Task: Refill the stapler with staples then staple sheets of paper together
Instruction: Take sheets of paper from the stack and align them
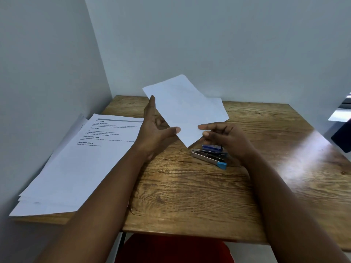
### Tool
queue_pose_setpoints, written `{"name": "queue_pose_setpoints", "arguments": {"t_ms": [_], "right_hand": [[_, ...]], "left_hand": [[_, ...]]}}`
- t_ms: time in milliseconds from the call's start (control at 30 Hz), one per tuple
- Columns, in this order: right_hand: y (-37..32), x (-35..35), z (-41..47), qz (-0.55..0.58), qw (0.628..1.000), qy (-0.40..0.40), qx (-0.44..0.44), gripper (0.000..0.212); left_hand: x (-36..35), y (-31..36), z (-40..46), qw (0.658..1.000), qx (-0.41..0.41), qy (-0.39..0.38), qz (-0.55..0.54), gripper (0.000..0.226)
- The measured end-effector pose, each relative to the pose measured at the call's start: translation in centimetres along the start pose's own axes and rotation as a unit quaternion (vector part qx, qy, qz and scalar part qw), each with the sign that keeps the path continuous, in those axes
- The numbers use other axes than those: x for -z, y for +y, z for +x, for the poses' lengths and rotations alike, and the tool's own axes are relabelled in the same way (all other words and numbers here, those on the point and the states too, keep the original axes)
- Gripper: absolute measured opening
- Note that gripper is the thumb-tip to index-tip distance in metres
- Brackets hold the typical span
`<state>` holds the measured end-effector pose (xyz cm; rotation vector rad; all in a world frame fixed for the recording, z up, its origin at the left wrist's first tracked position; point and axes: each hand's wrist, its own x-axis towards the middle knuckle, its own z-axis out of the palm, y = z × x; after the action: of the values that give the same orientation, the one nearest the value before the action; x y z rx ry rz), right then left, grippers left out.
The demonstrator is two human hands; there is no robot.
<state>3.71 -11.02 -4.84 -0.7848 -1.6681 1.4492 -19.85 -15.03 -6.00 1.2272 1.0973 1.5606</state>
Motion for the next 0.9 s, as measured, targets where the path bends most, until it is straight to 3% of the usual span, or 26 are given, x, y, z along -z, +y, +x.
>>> {"name": "queue_pose_setpoints", "arguments": {"t_ms": [167,300,467,567,733,900], "right_hand": [[0.1,0.8,0.2,-0.018,0.999,0.029,0.003,0.024],[0.0,1.0,0.1,-0.049,0.997,0.057,0.021,0.023],[0.1,0.6,0.3,-0.061,0.988,0.14,0.034,0.021],[0.4,1.1,0.5,-0.038,0.98,0.191,0.03,0.021],[1.0,1.4,0.8,-0.047,0.98,0.189,0.026,0.015],[2.1,1.0,1.2,-0.259,0.949,0.174,0.047,0.013]], "left_hand": [[0.2,0.1,0.1,0.997,-0.022,0.055,-0.041,0.097],[0.9,0.6,0.4,0.992,-0.024,0.087,-0.088,0.087],[0.5,0.8,0.2,0.99,-0.018,0.091,-0.102,0.08],[1.1,1.1,0.5,0.985,-0.016,0.117,-0.129,0.061],[1.5,1.1,0.6,0.978,-0.008,0.102,-0.18,0.051],[0.9,1.3,0.5,0.968,-0.011,0.096,-0.233,0.06]]}}
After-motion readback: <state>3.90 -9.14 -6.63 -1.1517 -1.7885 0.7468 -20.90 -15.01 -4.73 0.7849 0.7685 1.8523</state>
